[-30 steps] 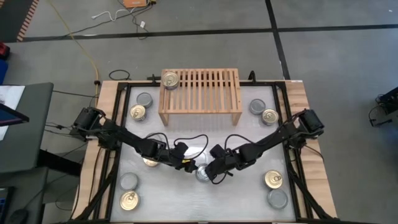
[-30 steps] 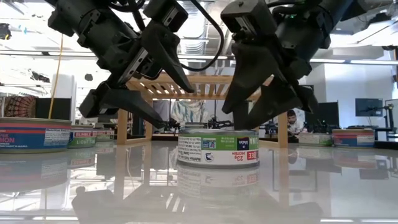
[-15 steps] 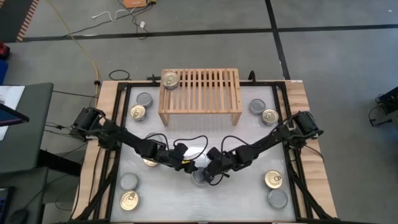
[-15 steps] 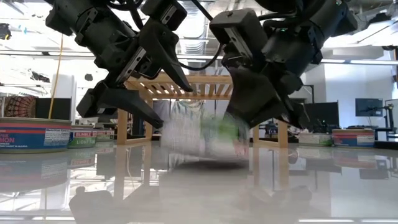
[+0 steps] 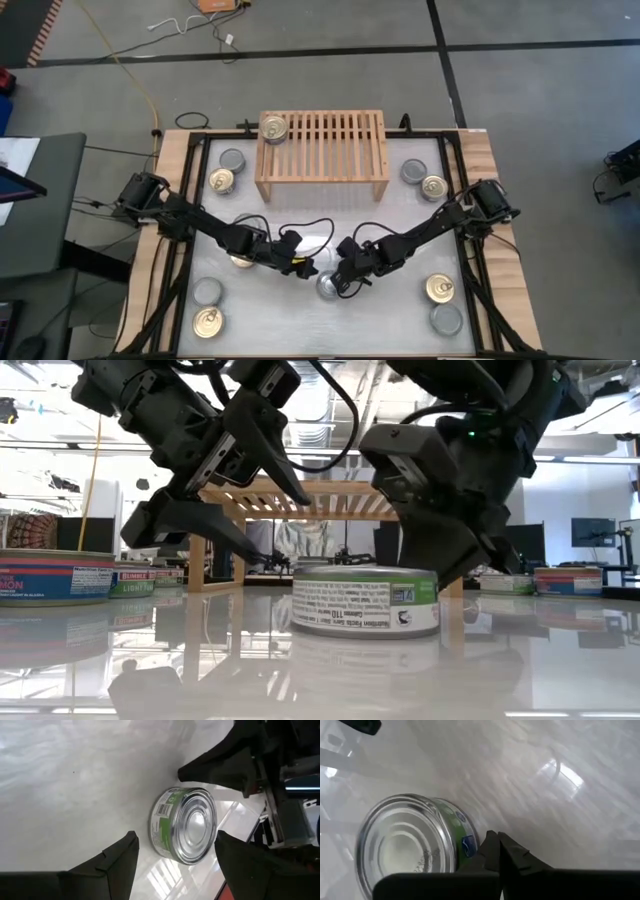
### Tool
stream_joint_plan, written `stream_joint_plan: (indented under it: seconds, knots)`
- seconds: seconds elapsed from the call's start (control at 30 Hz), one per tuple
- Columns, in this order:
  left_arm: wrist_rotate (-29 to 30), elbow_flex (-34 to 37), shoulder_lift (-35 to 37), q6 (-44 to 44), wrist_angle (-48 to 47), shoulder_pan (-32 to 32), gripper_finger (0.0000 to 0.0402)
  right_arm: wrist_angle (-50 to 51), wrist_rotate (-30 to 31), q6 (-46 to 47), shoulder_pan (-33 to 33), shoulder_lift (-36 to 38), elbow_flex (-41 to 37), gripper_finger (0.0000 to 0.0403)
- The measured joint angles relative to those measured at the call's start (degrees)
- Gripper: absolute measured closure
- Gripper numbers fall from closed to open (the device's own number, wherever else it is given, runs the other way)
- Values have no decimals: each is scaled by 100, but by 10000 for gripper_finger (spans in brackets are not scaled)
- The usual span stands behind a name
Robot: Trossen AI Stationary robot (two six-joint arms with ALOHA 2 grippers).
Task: Stack canned seafood by type on shelf
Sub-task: Put the green tuna can on the shelf
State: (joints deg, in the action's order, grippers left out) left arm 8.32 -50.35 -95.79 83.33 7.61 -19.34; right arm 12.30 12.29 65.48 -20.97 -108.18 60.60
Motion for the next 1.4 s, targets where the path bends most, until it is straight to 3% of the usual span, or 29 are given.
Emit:
stream_joint_plan:
  seconds: [0.33, 0.53, 0.77, 1.07, 1.23, 1.4]
  knots:
    - [290, -4, 128, -58, 116, -331, 152, 576, 39, 1, 8, 336, -12, 373]
    - [1184, -4, 328, -439, -51, -767, 152, 696, 130, -4, 5, 735, -2, 345]
    - [1898, -4, 294, -953, -98, -1187, 152, 94, 64, -108, 2, 760, 4, 272]
    - [2001, -4, 295, -1240, -107, -1414, 152, -174, -373, -146, -26, 391, 0, 176]
    - [1996, -4, 295, -1207, -93, -1414, 152, -293, -440, -382, -26, 239, 3, 180]
    - [1814, -4, 295, -1116, -112, -1423, 152, -616, -541, -379, -31, -116, 39, 225]
